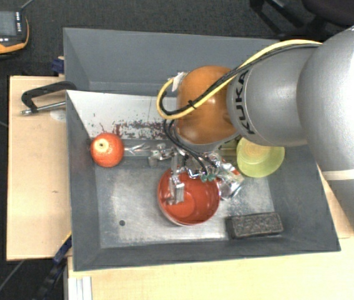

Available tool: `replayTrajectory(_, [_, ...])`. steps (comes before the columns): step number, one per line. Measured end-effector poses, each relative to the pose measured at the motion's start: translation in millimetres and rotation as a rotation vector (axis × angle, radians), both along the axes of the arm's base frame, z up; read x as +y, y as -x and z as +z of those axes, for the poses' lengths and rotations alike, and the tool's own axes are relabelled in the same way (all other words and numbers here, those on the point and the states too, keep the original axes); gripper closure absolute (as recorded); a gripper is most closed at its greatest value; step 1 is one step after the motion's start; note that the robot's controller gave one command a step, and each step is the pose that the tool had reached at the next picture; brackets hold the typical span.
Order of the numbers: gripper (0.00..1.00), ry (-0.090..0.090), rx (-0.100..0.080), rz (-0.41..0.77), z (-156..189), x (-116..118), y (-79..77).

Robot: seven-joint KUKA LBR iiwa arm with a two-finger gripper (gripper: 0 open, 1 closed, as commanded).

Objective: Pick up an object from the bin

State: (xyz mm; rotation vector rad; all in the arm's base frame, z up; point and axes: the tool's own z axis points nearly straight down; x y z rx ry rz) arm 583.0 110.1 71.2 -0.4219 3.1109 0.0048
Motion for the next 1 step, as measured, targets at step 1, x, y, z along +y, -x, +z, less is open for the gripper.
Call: replayTrajectory(1, [0.00, 0.000, -0.001, -0.003, -0.1, -2.1, -0.7])
